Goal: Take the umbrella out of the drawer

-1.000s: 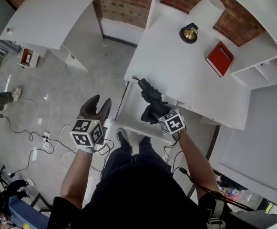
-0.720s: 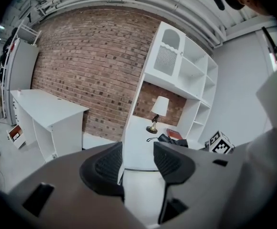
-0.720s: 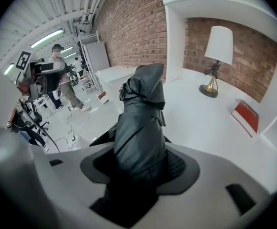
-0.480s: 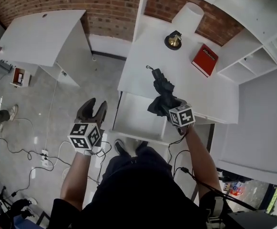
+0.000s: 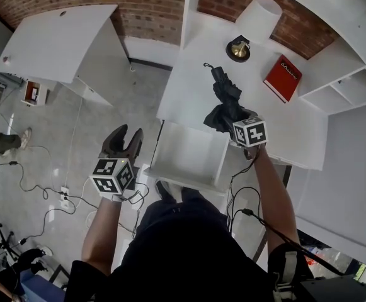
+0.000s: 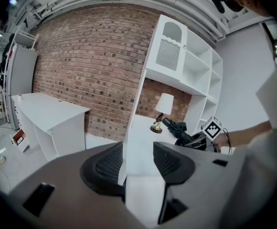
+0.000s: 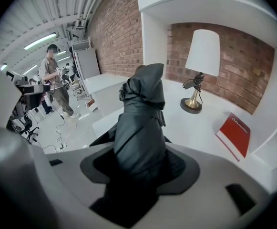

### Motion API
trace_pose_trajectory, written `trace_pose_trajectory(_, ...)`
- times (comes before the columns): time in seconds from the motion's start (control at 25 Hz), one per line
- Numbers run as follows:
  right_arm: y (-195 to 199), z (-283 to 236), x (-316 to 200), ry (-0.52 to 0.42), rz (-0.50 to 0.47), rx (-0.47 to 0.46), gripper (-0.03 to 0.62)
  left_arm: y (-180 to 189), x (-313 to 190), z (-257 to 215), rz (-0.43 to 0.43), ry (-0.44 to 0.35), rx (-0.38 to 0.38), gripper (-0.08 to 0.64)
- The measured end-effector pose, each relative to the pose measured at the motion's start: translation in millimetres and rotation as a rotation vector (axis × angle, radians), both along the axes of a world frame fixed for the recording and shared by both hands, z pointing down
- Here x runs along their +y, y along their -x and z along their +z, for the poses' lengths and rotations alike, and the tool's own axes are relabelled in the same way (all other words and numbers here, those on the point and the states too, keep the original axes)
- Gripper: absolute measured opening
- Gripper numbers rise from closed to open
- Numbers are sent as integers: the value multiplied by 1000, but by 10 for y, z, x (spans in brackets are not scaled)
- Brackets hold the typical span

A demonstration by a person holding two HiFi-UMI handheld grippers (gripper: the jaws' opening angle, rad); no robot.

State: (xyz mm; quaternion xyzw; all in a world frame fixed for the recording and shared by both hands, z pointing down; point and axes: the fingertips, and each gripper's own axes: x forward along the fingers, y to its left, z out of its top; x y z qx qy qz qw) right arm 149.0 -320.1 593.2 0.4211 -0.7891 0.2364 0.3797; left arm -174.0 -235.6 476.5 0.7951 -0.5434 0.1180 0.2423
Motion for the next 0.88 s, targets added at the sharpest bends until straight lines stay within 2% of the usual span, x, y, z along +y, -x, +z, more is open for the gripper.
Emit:
trace_pose_trajectory(0.36, -115, 335, -662, 49, -66, 32, 236, -256, -309, 168, -43, 35, -32, 199)
trace_pose_trajectory(0.64, -97, 715, -933, 106, -127, 72, 236, -186, -347, 376, -99, 87, -55, 199)
trace_pose_trajectory(0.88, -182, 1012, -1020, 180, -114, 159, 239, -160, -256, 483, -128, 120, -67, 199)
